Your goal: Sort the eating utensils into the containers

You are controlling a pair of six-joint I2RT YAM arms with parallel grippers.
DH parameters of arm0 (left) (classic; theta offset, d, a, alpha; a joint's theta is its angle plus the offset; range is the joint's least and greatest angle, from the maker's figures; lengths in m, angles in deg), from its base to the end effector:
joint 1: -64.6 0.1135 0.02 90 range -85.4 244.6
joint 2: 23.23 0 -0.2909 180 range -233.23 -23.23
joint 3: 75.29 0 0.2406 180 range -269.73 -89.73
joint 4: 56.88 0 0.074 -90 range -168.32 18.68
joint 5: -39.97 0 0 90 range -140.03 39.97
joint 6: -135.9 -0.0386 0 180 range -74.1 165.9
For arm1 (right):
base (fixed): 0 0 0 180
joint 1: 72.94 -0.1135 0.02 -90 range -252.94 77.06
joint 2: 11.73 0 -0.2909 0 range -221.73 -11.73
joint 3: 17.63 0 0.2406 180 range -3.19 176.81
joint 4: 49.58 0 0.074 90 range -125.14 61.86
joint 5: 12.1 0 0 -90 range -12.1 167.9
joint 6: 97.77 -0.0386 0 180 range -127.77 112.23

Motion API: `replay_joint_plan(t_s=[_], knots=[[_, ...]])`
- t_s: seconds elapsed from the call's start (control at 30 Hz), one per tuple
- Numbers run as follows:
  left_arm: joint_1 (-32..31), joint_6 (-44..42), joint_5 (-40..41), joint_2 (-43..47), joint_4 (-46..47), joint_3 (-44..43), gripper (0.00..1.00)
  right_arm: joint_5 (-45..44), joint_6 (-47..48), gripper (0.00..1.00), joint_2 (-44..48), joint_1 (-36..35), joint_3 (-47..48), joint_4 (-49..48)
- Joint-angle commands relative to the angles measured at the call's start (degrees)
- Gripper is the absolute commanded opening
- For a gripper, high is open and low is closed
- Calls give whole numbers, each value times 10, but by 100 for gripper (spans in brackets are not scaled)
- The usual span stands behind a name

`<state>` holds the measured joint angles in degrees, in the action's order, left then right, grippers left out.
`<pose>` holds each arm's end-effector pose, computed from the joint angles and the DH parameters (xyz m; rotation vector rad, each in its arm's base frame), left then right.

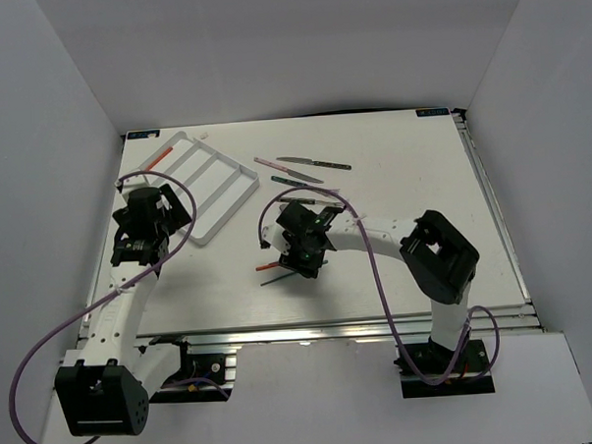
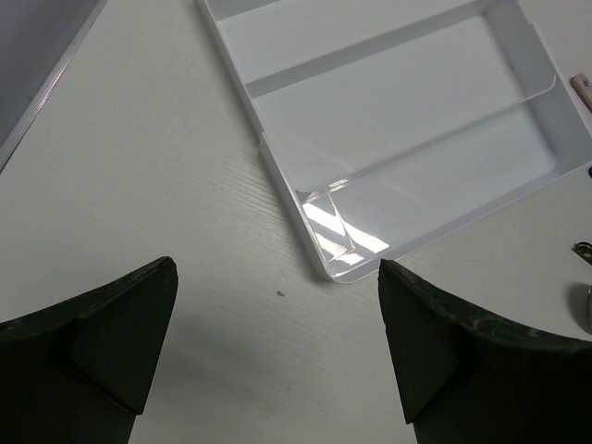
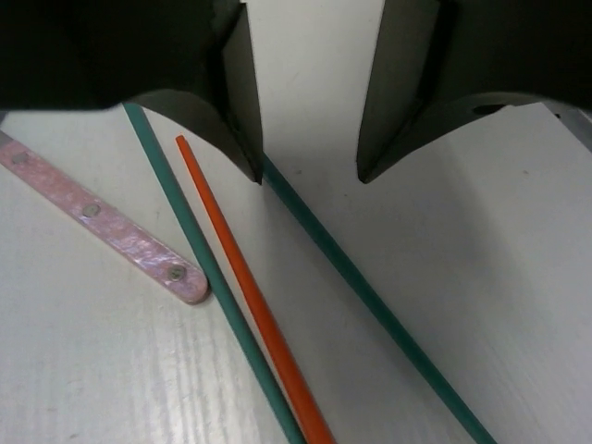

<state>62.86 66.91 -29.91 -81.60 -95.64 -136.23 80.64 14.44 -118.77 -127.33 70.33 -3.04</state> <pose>0.1971 0.0073 0.3069 -0.5517 2.0912 0.1591 0.2192 0.3093 0.2105 -1.7074 2.1391 0.2268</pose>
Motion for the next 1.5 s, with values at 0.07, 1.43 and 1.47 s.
replay_joint_plan(t_s=[0.07, 1.43, 1.47], knots=[[-3, -5, -3, 17, 7, 0, 98, 9, 27, 45, -30, 2, 1, 14], [-178, 223, -444, 24, 405, 89, 98, 208, -476, 0, 253, 100, -43, -283], [-195, 217, -432, 4, 404, 78, 98, 218, -486, 0, 254, 99, -41, -289]])
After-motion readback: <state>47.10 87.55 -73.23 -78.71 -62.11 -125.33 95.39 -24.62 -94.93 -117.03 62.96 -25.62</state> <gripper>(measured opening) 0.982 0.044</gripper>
